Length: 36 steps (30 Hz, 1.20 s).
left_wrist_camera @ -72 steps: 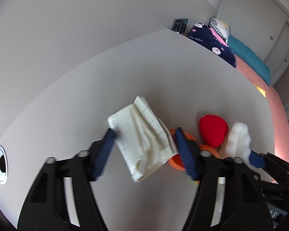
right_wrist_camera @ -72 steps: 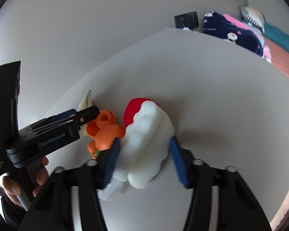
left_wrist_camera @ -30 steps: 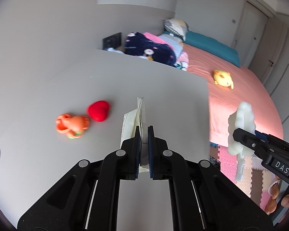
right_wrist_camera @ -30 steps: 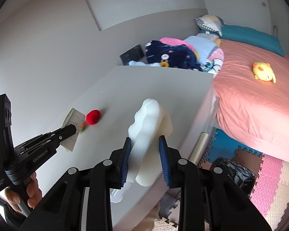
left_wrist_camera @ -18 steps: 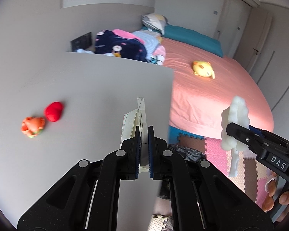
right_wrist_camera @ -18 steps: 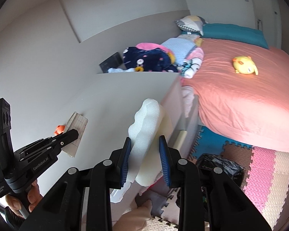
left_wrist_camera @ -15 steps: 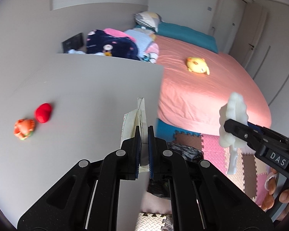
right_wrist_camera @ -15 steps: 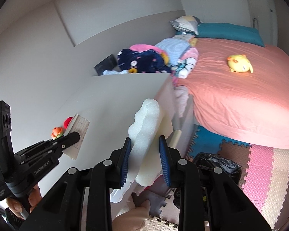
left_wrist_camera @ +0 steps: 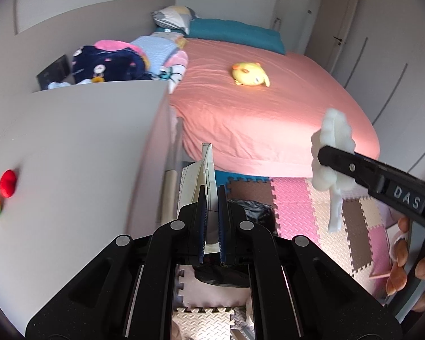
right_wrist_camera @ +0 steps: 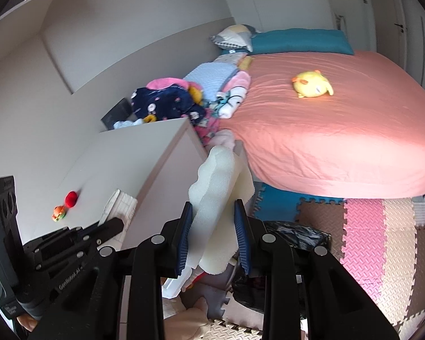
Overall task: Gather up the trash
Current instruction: 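Carry the cloth and foam with both grippers toward the trash bin, then open both grippers to drop the cloth and foam into the bin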
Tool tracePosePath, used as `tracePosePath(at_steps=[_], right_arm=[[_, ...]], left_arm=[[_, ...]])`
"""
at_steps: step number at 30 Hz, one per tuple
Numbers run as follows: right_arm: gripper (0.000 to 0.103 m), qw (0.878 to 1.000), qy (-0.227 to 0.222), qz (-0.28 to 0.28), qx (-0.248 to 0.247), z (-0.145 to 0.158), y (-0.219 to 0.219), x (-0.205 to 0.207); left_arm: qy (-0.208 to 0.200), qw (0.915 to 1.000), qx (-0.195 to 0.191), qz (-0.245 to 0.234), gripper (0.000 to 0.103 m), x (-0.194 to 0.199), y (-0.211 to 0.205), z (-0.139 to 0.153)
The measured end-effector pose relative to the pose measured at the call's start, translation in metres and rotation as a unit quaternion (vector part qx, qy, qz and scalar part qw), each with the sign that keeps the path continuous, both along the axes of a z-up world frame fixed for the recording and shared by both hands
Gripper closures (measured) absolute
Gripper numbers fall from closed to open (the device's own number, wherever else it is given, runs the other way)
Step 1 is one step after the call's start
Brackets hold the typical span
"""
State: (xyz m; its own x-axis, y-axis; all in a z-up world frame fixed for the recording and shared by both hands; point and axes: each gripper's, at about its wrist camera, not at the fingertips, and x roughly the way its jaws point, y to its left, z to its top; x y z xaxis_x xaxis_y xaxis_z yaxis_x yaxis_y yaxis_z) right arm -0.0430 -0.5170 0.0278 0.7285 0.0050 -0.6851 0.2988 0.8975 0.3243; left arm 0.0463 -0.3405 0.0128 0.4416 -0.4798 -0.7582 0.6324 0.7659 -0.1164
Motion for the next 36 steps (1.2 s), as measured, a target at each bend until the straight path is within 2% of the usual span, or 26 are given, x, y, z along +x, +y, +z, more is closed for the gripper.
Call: tracePosePath(at_steps=[13,20,21,23,24,25,26,27,28,36], right_arm=[[0.072,0.999,0.015,-0.051,-0.004,-0.007,-0.049,-0.026],[0.069,0.997,0.031,-0.065,-0.014,-0.013,-0.063,-0.025],[0.067,0.997,0.038,-0.067,-0.023,-0.014,-0.063,-0.023],[0.046,0.995,0.049,-0.074,-0.041,-0.016,-0.065,-0.019],[0.015,0.994,0.049,-0.083,-0.043,-0.017,-0.067,-0.018],[0.003,0.994,0.045,-0.088,-0.043,-0.017,-0.069,-0.018],[0.003,0.993,0.046,-0.095,-0.048,-0.017,-0.071,-0.018],[0.003,0.993,0.048,-0.099,-0.052,-0.016,-0.073,-0.017],[0.003,0.992,0.047,-0.101,-0.054,-0.016,-0.074,-0.016],[0.003,0.992,0.049,-0.102,-0.062,-0.017,-0.069,-0.011]], left_arm=[[0.018,0.9972,0.014,-0.072,0.097,-0.024,-0.056,-0.015],[0.031,0.9941,0.032,-0.099,0.097,-0.030,-0.072,-0.029],[0.036,0.9933,0.037,-0.103,0.097,-0.030,-0.074,-0.032],[0.047,0.9915,0.055,-0.108,0.095,-0.029,-0.076,-0.039],[0.049,0.9907,0.068,-0.107,0.083,-0.028,-0.078,-0.043],[0.050,0.9901,0.080,-0.104,0.043,-0.026,-0.079,-0.046],[0.046,0.9905,0.091,-0.093,0.019,-0.023,-0.076,-0.048],[0.034,0.9922,0.087,-0.083,0.006,-0.022,-0.073,-0.046],[0.018,0.9943,0.076,-0.073,0.006,-0.021,-0.067,-0.043],[0.008,0.9955,0.063,-0.071,0.006,-0.015,-0.053,-0.033]])
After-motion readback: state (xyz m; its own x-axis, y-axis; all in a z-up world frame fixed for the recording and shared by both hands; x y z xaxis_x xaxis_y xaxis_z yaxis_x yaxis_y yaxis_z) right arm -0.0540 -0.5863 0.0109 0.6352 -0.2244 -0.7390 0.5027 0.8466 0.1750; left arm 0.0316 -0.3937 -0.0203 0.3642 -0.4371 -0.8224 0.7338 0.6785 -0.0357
